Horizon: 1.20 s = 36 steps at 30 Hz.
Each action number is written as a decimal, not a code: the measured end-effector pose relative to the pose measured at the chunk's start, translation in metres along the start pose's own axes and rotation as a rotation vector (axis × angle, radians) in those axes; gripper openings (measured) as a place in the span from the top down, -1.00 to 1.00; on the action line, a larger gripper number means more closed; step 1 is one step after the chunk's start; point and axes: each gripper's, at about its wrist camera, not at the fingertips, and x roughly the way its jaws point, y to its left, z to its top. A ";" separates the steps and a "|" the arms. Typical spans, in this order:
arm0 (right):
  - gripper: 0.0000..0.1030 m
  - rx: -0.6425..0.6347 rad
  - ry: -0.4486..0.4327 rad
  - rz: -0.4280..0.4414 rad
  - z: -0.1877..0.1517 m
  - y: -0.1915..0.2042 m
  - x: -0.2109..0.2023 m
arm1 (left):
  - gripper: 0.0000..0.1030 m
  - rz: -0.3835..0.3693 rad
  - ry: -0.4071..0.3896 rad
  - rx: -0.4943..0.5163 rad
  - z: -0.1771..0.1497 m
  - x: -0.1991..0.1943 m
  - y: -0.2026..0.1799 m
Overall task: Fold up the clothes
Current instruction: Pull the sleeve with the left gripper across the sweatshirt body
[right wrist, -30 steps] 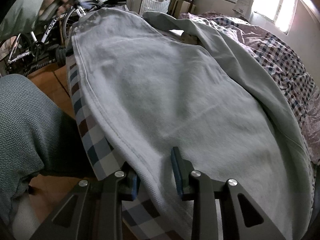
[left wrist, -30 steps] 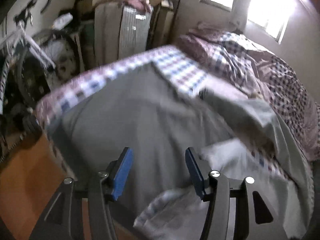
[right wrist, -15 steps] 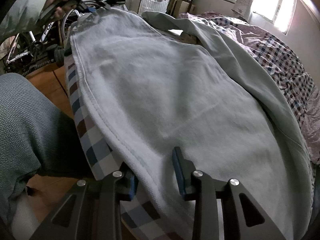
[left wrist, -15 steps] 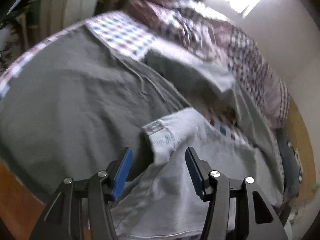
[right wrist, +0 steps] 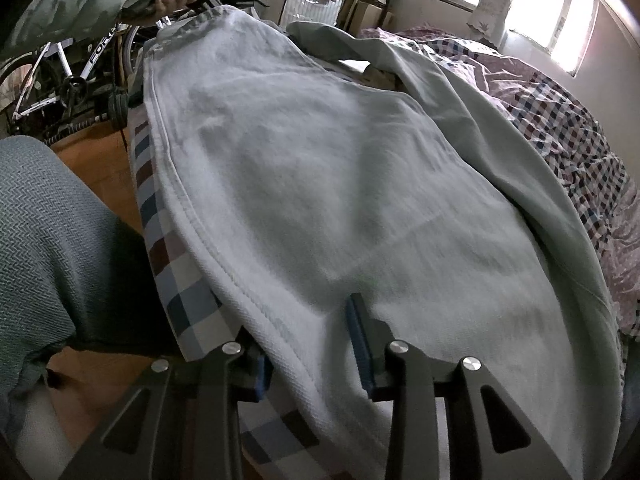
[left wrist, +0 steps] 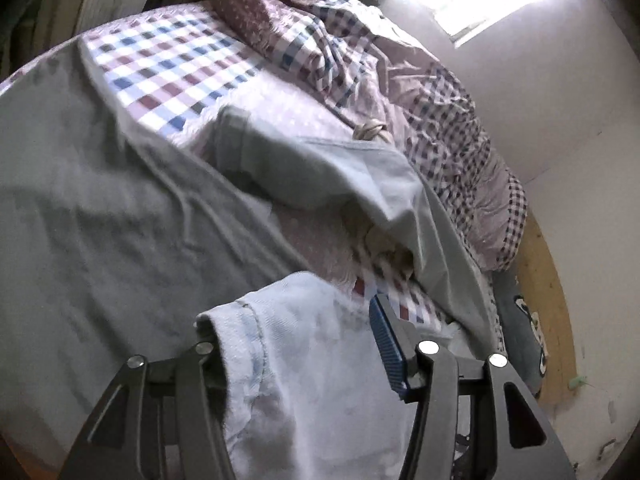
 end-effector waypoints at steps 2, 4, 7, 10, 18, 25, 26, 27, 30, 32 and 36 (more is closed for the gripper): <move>0.31 -0.001 -0.001 -0.001 0.000 0.001 0.000 | 0.14 -0.036 -0.053 0.019 0.000 -0.009 -0.002; 0.31 -0.001 -0.003 -0.002 0.000 0.001 0.000 | 0.55 -0.072 -0.109 0.052 -0.003 -0.016 -0.006; 0.31 -0.001 -0.004 -0.002 0.001 0.001 0.000 | 0.91 -0.088 -0.160 0.122 -0.008 -0.022 -0.013; 0.31 -0.002 -0.004 -0.002 0.001 0.001 0.000 | 0.96 -0.116 -0.197 0.206 -0.014 -0.032 -0.017; 0.31 -0.002 -0.004 0.000 0.002 0.000 -0.001 | 0.25 0.307 -0.075 0.046 -0.010 -0.015 0.035; 0.30 -0.006 -0.003 -0.002 0.001 0.000 -0.001 | -0.30 0.281 -0.142 -0.051 -0.014 -0.036 0.053; 0.30 -0.007 -0.003 -0.003 0.000 0.000 -0.002 | -0.30 0.276 -0.136 -0.041 -0.013 -0.034 0.051; 0.30 -0.007 -0.003 -0.003 0.000 0.001 -0.002 | -0.30 0.266 -0.132 -0.023 -0.010 -0.032 0.046; 0.30 -0.006 -0.003 -0.003 0.000 0.001 -0.001 | -0.30 0.228 -0.111 0.029 -0.002 -0.022 0.032; 0.29 -0.007 -0.003 -0.004 0.000 0.001 -0.001 | -0.30 0.217 -0.090 0.066 0.003 -0.012 0.021; 0.28 -0.013 -0.008 -0.002 -0.001 0.001 -0.001 | -0.20 0.184 -0.047 0.067 0.016 0.007 0.011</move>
